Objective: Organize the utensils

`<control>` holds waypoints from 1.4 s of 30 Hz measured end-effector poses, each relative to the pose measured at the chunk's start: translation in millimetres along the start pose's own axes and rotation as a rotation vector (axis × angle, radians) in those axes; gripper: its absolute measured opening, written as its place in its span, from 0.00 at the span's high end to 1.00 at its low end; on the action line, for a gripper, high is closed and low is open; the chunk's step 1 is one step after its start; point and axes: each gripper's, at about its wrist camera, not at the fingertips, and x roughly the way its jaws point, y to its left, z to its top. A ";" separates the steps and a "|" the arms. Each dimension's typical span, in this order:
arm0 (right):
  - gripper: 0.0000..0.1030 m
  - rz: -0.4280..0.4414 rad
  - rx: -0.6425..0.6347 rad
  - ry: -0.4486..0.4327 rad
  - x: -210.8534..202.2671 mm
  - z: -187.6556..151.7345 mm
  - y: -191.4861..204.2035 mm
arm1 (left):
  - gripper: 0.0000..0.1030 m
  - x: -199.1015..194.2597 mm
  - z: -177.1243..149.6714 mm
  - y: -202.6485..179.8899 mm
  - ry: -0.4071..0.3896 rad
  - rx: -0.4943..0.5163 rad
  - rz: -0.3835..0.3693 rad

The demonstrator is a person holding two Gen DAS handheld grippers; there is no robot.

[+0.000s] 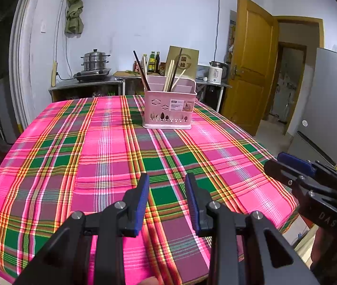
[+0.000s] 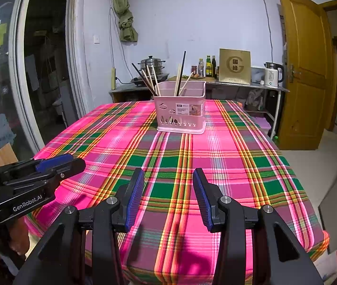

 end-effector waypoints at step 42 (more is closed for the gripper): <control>0.58 0.003 0.002 0.005 -3.2 1.9 0.3 | 0.69 0.4 -0.2 -3.3 0.000 0.024 0.034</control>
